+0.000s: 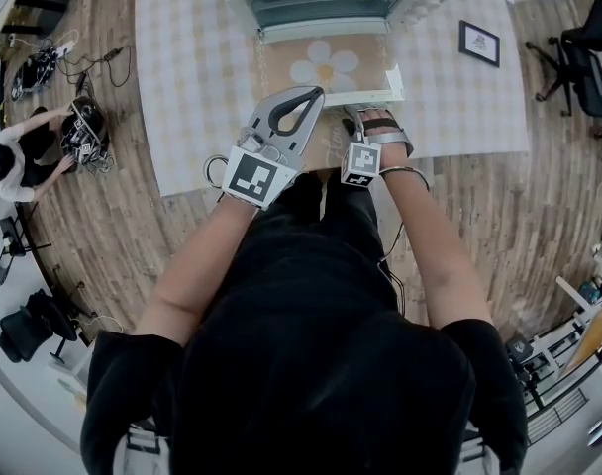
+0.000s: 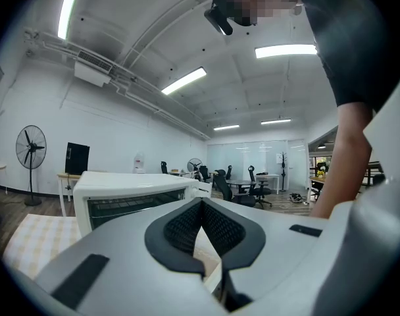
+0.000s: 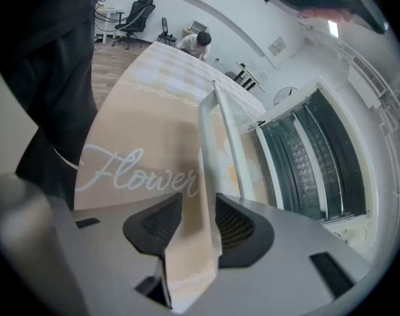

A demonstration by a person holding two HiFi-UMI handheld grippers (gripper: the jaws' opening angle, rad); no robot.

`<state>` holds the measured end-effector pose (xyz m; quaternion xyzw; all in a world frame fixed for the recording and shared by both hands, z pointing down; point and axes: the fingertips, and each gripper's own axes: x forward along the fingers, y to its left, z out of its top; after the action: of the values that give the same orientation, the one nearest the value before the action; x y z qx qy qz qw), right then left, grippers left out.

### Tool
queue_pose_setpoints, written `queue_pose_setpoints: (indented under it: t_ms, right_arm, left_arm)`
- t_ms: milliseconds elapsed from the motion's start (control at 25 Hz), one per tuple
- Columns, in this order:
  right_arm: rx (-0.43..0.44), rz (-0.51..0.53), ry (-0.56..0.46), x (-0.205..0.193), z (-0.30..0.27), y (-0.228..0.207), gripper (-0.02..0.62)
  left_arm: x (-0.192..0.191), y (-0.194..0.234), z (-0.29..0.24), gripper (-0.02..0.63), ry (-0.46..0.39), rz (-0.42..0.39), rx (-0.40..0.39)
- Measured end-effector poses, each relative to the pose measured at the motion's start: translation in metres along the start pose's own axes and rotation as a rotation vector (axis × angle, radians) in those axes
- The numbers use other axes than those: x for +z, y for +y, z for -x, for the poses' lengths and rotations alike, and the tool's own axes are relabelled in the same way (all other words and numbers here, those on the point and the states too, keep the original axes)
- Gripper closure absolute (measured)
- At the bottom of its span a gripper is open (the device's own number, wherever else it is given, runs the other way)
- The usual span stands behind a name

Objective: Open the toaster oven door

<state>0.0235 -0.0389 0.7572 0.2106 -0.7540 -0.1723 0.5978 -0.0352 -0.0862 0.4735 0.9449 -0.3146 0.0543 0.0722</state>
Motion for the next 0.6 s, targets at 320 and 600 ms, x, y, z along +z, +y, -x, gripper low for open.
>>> queue_pose_setpoints:
  t_ms: [320, 600]
  right_arm:
    - [0.015, -0.009, 0.019, -0.0064, -0.0053, 0.0056, 0.430]
    - [0.006, -0.012, 0.004, -0.0007, 0.0029, -0.0026, 0.428]
  left_arm:
    - [-0.0026, -0.0018, -0.0005, 0.591, 0.009, 0.005, -0.005]
    - [0.0021, 0.0015, -0.0004, 0.591, 0.003, 0.005, -0.001]
